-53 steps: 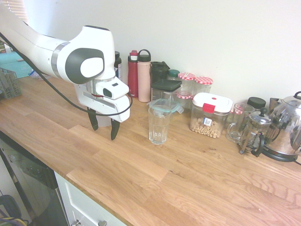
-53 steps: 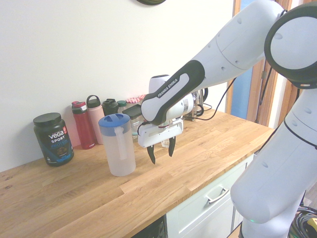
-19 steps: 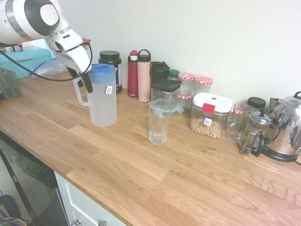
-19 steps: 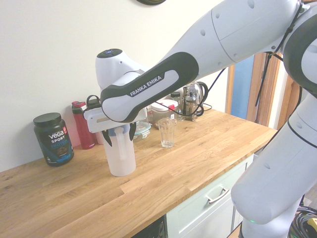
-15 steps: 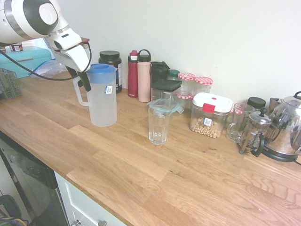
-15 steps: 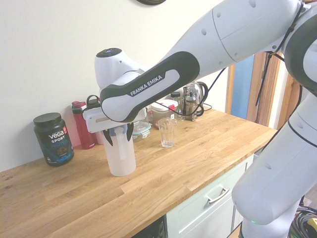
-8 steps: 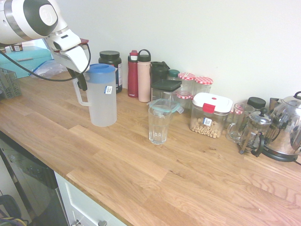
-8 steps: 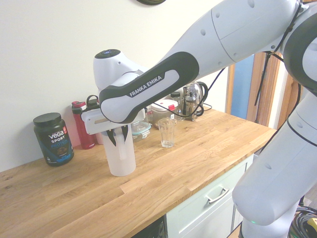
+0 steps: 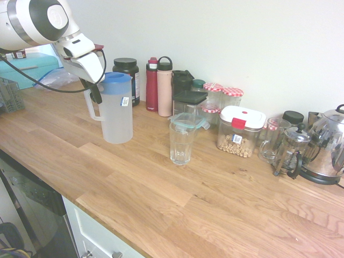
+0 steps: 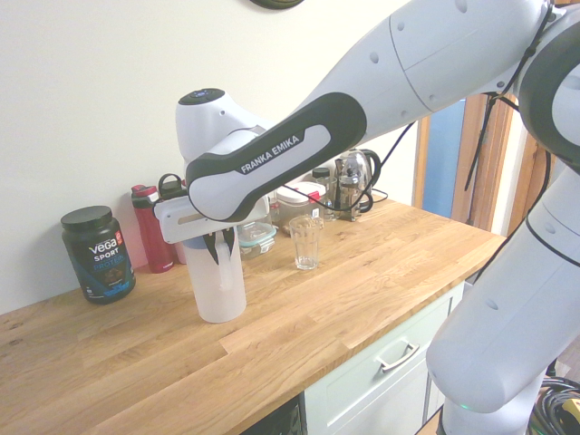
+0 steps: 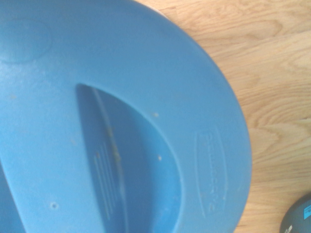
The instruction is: Pour me some water
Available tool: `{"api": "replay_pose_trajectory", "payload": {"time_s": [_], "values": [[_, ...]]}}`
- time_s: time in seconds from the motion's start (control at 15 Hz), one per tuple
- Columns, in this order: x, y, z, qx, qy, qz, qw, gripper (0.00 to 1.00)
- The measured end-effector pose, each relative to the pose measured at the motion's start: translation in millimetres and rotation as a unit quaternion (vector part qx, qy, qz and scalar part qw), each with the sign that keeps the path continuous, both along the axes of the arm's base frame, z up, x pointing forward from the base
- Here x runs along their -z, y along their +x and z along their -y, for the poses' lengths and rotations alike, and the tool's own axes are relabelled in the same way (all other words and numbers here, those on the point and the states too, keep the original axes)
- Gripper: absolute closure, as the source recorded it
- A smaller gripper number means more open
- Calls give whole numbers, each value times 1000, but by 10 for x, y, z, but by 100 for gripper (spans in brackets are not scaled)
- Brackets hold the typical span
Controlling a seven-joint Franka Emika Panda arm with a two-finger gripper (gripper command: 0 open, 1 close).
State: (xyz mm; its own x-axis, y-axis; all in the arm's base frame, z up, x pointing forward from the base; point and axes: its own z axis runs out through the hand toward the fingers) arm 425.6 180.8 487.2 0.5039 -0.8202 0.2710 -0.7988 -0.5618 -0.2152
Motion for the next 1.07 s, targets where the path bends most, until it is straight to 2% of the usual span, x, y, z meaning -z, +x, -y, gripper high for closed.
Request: {"api": "replay_pose_trajectory", "payload": {"time_s": [0.27, 0.4, 0.53, 0.73, 0.87, 1.07], "values": [[-375, -335, 170, -54, -17, -1, 998, 100], [-590, -647, 278, -101, -29, -6, 994, 100], [-769, -922, 448, -161, -39, -25, 986, 100], [-887, -1185, 898, -249, -56, -57, 965, 100], [-897, -1287, 1295, -306, -55, -59, 949, 100], [-871, -1469, 1869, -393, -39, -61, 917, 100]]}}
